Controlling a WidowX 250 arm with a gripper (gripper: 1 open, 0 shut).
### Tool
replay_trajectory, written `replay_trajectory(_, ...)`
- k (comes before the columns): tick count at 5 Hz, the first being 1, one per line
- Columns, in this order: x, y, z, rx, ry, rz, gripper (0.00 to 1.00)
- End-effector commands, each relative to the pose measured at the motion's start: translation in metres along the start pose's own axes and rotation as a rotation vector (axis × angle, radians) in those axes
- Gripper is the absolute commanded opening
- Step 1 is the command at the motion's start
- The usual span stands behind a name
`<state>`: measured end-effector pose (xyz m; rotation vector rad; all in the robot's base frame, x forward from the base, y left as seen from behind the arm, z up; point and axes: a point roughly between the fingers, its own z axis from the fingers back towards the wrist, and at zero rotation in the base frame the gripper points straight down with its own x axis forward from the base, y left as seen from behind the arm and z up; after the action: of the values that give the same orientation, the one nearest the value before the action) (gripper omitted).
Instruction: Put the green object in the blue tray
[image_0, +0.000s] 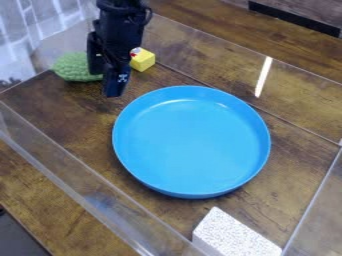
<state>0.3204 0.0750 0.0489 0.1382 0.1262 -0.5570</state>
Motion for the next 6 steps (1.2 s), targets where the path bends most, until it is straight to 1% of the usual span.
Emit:
replay_trajectory(1,0.001,0.015,0.010,0.039,-0.041,0.020,1.00)
replay_trajectory(3,0.004,0.017,0.002,0.047,-0.045,0.008,1.00)
replay_trajectory(5,0.007,0.018,-0.001,0.057,-0.057,-0.001,1.00)
replay_trajectory(6,0.006,0.020,-0.003,0.056,-0.064,0.004,1.00)
